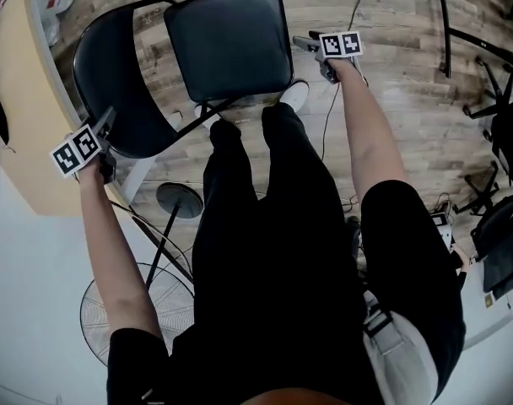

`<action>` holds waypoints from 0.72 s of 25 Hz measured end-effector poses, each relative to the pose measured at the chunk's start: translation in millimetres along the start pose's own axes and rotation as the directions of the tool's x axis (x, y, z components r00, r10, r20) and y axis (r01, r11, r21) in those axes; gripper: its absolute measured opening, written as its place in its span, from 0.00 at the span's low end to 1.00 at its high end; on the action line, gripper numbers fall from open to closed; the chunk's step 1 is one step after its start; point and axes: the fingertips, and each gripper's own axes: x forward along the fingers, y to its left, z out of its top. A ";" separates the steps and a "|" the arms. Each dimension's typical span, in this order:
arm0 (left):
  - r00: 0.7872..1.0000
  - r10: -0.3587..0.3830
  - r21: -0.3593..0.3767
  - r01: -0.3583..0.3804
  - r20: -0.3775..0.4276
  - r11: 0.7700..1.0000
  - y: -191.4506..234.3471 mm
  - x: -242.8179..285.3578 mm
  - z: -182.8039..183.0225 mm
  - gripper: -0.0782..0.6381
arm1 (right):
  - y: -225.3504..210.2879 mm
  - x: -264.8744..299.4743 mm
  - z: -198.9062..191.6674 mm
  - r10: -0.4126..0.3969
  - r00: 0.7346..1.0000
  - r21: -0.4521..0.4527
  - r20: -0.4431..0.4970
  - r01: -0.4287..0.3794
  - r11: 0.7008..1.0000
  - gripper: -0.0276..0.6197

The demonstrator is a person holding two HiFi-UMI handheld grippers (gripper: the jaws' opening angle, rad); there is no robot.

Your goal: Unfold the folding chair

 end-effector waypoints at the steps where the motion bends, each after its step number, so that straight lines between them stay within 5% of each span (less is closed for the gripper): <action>1: 1.000 0.005 0.003 -0.005 0.015 1.000 -0.5 -6.1 1.8 0.57 | 5.9 -11.9 8.4 -0.015 1.000 -0.015 0.024 0.016 1.000 0.50; 6: 0.996 -0.006 0.006 0.005 0.092 1.000 -12.9 -47.1 2.2 0.57 | 61.1 -64.2 25.3 -0.039 0.990 -0.100 0.136 0.053 0.994 0.50; 11: 0.979 -0.050 0.101 0.030 0.198 0.994 -44.3 -100.8 5.7 0.57 | 162.3 -114.9 50.6 0.070 0.960 -0.126 0.273 -0.036 0.991 0.49; 18: 0.905 -0.246 0.272 0.154 0.346 0.950 -95.8 -173.8 16.3 0.57 | 333.2 -189.2 89.2 0.225 0.882 -0.291 0.414 -0.106 0.951 0.49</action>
